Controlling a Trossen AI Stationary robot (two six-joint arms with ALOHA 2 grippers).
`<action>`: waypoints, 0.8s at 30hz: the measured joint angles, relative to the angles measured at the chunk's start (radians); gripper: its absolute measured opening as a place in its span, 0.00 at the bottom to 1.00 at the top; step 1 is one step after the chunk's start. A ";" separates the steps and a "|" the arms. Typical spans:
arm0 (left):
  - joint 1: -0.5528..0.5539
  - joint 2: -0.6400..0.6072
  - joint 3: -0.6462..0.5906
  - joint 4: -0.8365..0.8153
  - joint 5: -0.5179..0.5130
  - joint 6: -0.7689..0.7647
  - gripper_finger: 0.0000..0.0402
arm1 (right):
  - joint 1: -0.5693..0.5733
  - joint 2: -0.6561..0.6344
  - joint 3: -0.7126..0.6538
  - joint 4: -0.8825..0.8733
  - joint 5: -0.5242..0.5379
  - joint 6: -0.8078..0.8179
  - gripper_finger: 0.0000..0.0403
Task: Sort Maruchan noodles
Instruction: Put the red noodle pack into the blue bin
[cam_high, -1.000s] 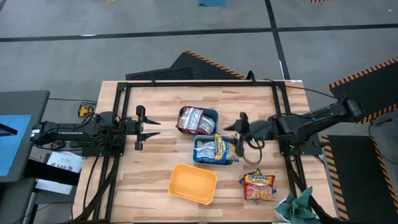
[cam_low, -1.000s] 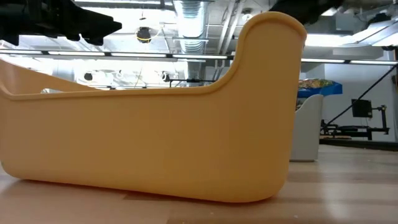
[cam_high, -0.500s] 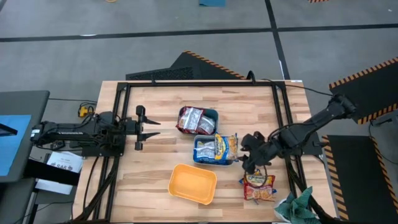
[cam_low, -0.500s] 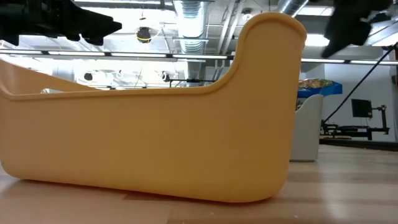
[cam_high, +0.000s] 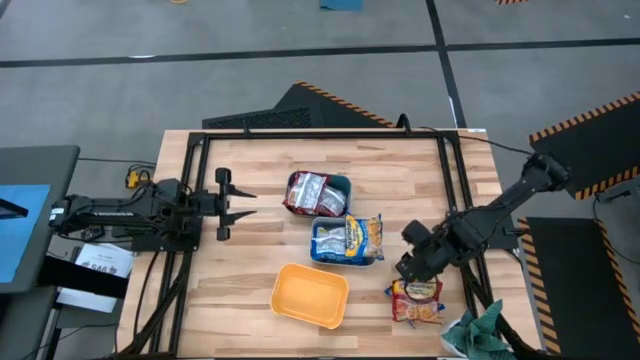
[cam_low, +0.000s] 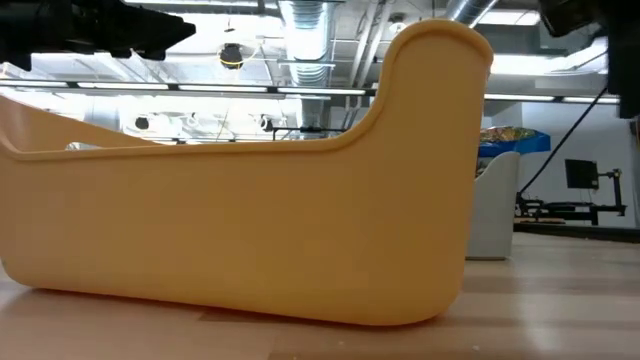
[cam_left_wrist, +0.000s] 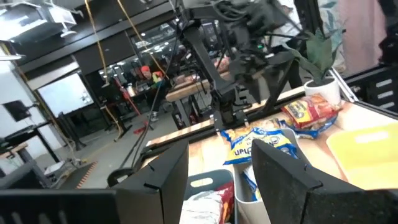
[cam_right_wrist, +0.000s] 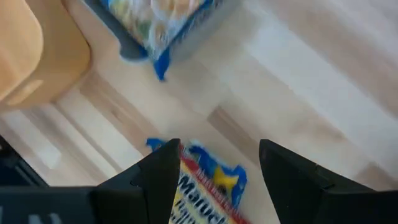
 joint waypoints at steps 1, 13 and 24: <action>0.000 0.000 0.000 0.001 -0.006 0.000 0.41 | 0.006 0.023 0.019 -0.016 -0.014 0.020 0.59; 0.000 0.000 0.000 -0.005 -0.038 -0.078 0.41 | 0.044 0.383 0.332 -0.287 -0.183 0.114 0.59; 0.000 0.000 0.000 0.000 -0.038 -0.098 0.41 | 0.063 0.547 0.361 -0.178 -0.338 0.043 0.59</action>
